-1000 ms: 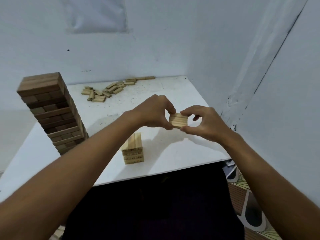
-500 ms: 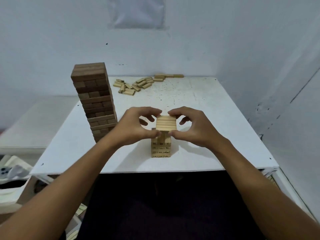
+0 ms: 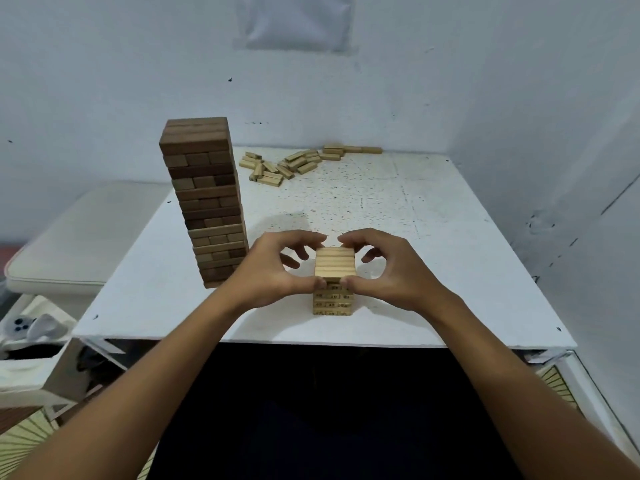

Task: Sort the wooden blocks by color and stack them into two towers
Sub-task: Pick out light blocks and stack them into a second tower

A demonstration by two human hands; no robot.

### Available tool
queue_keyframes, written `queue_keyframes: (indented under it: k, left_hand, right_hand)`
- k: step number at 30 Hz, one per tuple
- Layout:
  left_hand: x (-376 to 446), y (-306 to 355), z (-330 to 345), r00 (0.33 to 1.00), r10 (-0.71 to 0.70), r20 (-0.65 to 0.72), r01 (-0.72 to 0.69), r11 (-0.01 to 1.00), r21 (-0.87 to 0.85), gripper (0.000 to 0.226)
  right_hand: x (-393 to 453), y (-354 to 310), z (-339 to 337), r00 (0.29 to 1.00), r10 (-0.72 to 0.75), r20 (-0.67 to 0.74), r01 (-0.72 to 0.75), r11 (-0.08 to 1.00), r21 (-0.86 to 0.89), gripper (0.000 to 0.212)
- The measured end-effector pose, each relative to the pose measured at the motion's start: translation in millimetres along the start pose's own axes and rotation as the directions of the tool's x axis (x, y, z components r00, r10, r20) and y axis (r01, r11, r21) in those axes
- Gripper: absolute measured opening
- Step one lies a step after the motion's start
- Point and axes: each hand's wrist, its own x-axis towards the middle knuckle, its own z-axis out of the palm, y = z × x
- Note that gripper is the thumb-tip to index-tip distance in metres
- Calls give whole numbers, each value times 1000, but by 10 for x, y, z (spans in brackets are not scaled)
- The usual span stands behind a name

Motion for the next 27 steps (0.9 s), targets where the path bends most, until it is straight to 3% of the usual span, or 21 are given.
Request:
queue_keyframes:
  k: [27]
  left_hand:
    - [-21, -54, 29, 1000, -19, 1, 19, 1000, -13, 57]
  right_hand:
    - [-37, 38, 24, 999, 26, 20, -26, 999, 22, 55]
